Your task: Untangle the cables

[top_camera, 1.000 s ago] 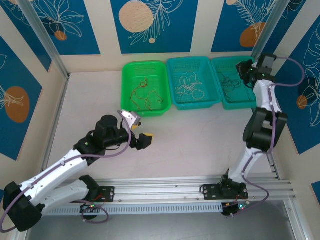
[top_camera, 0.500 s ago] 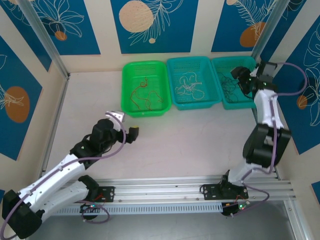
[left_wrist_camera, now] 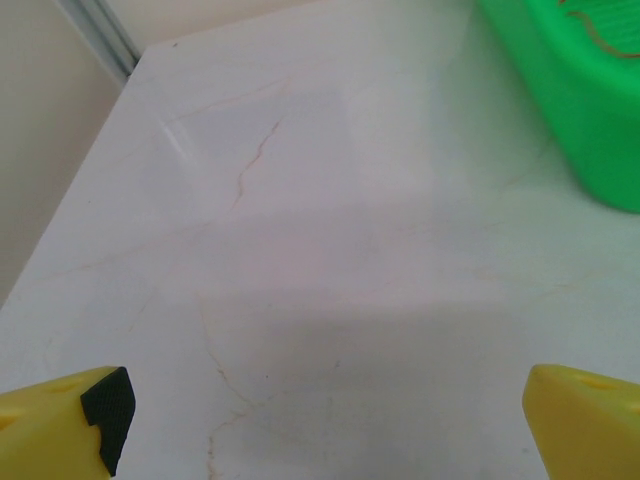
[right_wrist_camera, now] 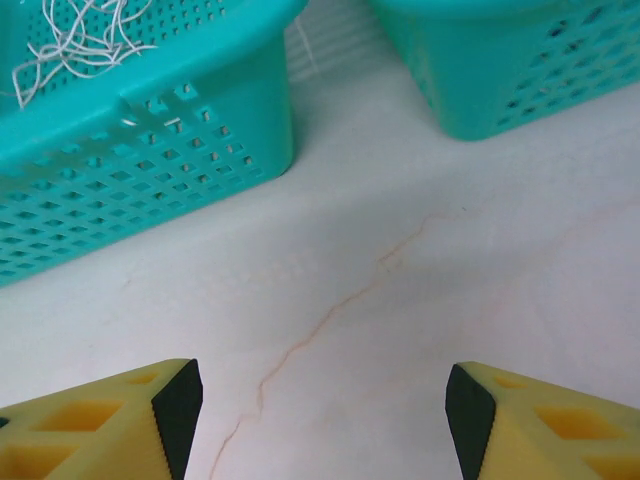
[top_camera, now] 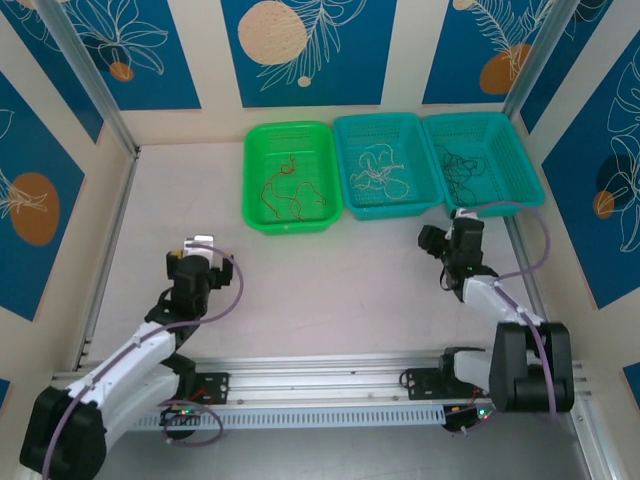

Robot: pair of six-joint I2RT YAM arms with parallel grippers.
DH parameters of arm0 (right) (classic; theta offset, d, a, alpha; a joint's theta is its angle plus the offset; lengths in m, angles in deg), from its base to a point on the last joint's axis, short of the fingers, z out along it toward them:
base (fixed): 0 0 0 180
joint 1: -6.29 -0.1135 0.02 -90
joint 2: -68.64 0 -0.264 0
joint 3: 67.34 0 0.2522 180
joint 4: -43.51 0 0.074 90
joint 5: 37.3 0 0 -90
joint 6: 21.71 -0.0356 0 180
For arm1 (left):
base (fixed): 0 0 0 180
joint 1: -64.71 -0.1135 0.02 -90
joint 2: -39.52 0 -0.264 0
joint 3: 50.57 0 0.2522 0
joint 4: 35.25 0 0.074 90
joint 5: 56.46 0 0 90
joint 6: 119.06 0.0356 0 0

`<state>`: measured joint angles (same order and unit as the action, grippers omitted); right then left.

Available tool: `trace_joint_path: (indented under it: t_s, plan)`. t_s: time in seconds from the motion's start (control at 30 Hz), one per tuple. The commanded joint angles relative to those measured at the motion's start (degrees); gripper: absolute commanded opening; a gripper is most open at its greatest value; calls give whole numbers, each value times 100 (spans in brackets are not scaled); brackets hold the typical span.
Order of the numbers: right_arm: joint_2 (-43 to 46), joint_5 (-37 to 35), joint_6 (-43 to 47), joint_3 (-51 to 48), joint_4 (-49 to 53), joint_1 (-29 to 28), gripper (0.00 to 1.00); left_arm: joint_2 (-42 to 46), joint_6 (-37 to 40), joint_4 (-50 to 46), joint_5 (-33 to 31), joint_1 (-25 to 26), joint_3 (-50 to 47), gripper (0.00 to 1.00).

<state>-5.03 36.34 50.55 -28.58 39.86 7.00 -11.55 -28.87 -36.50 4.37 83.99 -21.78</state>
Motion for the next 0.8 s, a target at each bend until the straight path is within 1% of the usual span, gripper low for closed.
trace_joint_path:
  t_s: [0.0,0.03,0.1,0.13,0.17,0.2,0.23,0.27,0.3,0.33,0.37,0.4,0.43,0.47,0.5,0.53,0.57,0.6,0.67,0.7,0.77]
  plan:
    - [-673,-184,589,-142,-2308,-53,69,-519,351,1529,277,-412,-176,100]
    - [-1006,-66,674,-83,-2565,-68,70,-755,336,1782,437,-548,-208,100]
    - [-1206,42,1098,133,-2375,-351,70,-1129,380,1997,824,-796,-80,100]
    - [-1163,25,1069,-68,-2642,-340,75,-1366,420,2305,1017,-930,-64,100]
    - [-1226,94,929,-331,-3096,-224,100,-1552,402,2506,1125,-1036,-17,100]
    - [-1476,234,830,-622,-4057,-88,100,-1774,305,2581,1236,-1191,98,100]
    - [-1384,438,893,-632,-3927,-81,99,-1997,212,2670,1439,-1380,215,100]
    - [-1219,558,926,-455,-3315,-67,100,-2191,134,2821,1631,-1523,292,100]
    - [-1364,716,952,-340,-3363,-37,99,-2415,33,2971,1845,-1642,396,100]
    - [-1376,798,1025,-261,-3222,-67,99,-2602,-83,2786,2199,-1776,606,100]
    - [-1315,834,1052,-169,-2903,-71,99,-2760,-126,2809,2461,-1820,699,100]
    - [-1383,808,1072,-225,-3136,-90,99,-3188,-112,3457,2649,-1816,598,100]
    - [-1356,700,1067,-205,-3065,-113,99,-3886,-57,4578,2747,-1811,469,100]
    - [-1345,594,1060,-195,-2999,-140,99,-3952,-23,4606,2875,-1800,442,100]
    - [-1365,522,1086,-230,-3134,-174,99,-3492,-61,3476,2709,-1792,630,100]
    - [-1347,330,1105,-215,-3058,-260,99,-3777,-43,4240,2771,-1785,506,100]
    - [-1384,363,1106,-222,-3130,-239,99,-3882,-23,4463,2834,-1788,461,100]
    - [-1342,455,1084,-205,-3037,-207,99,-3618,-22,3757,2821,-1788,589,100]
    - [-1357,461,1097,-210,-3074,-208,99,-3783,13,4155,2899,-1779,537,100]
    - [-1346,451,1097,-197,-3031,-212,99,-3667,15,3849,2880,-1779,585,100]
    - [-1348,458,1086,-199,-3039,-212,99,-3708,35,3895,2791,-1746,602,100]
